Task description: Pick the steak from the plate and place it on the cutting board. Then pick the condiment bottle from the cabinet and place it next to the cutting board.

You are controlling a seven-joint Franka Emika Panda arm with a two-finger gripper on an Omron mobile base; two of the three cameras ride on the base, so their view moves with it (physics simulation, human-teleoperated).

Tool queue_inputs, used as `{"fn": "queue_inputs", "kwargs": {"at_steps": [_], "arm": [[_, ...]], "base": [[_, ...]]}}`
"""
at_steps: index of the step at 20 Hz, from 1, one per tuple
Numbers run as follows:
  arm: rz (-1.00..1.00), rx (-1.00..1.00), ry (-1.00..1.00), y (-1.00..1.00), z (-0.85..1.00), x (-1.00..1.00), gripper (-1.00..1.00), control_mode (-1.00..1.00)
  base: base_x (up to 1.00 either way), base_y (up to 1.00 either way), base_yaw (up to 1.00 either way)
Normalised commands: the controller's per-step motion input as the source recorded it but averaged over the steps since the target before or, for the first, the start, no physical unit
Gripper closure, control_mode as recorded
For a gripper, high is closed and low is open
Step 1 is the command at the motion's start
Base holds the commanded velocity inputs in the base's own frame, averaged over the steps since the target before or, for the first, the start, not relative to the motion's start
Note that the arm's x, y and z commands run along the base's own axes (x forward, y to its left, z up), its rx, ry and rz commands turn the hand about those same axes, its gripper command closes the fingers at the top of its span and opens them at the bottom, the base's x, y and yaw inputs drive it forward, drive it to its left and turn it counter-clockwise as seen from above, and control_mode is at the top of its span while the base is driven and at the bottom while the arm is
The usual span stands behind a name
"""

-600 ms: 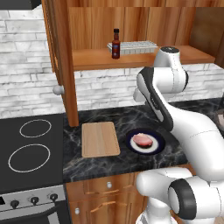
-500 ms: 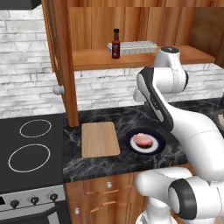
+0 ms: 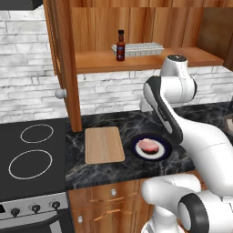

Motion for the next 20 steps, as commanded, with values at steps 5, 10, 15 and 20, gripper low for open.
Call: {"fn": "queue_inputs", "kwargs": {"at_steps": [5, 10, 15, 20], "arm": [[0.0, 0.0, 0.0, 0.0, -0.13, -0.09, -1.0, -1.0], [0.0, -0.02, 0.0, 0.0, -0.23, -0.11, -1.0, -1.0], [0.0, -0.14, 0.0, 0.0, -0.29, -0.17, -1.0, -1.0], [0.0, -0.13, 0.0, 0.0, -0.23, -0.14, -1.0, -1.0]], "base": [[0.0, 0.0, 0.0], [0.0, 0.0, 0.0], [0.0, 0.0, 0.0], [0.0, 0.0, 0.0]]}}
